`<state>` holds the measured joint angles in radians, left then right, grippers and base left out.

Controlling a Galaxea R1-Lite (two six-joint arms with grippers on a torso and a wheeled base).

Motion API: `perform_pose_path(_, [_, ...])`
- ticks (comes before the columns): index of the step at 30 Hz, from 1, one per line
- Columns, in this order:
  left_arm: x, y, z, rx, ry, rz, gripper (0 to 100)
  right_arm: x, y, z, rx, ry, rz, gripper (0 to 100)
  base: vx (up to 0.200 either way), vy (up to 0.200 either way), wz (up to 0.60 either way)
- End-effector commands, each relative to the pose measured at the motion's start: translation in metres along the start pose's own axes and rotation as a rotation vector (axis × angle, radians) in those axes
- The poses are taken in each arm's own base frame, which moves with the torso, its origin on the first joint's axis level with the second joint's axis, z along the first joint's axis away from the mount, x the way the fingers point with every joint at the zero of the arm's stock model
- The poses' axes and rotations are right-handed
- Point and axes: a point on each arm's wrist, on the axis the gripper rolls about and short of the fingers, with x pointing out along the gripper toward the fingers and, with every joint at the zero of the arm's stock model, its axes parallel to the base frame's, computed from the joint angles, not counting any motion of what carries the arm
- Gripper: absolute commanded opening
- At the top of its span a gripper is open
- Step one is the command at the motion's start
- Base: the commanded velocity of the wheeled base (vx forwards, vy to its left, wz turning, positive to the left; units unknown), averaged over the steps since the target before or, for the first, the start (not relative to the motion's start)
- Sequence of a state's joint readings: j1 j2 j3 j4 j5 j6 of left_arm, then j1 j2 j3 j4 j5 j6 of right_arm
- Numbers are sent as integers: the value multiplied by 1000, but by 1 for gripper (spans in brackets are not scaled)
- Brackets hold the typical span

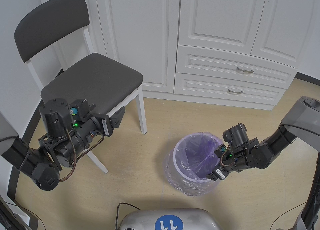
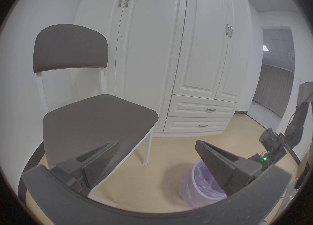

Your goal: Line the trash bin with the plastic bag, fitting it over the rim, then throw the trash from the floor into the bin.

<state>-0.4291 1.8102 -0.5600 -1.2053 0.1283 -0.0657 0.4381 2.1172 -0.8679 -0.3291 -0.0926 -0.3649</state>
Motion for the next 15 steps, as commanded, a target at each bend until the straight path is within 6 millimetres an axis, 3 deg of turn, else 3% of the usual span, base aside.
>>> perform_pose_path(1, [-23, -7, 8, -4, -32, -31, 100, -17, -21, 6, 46, -54, -50, 100, 0, 0, 0])
perform_pose_path(2, [-24, -7, 8, -4, -34, -31, 100, -17, -22, 6, 48, -55, -52, 100, 0, 0, 0])
perform_pose_path(4, [-40, -6, 8, -1, -27, -32, 100, -19, -49, 8, 116, -84, -95, 100, 0, 0, 0])
perform_pose_path(6, [-42, -5, 9, -1, -27, -32, 100, -19, -52, 9, 125, -87, -98, 100, 0, 0, 0])
perform_pose_path(7, [-54, -2, 4, -3, -7, -23, 100, -21, -81, 10, 208, -115, -125, 100, 0, 0, 0])
perform_pose_path(11, [-80, 1, 6, -31, -31, -2, 100, -19, -138, -2, 333, -76, -132, 100, 0, 0, 0])
perform_pose_path(15, [-113, -1, 19, -54, -100, -18, 100, 6, -188, -21, 500, -47, -92, 100, 0, 0, 0])
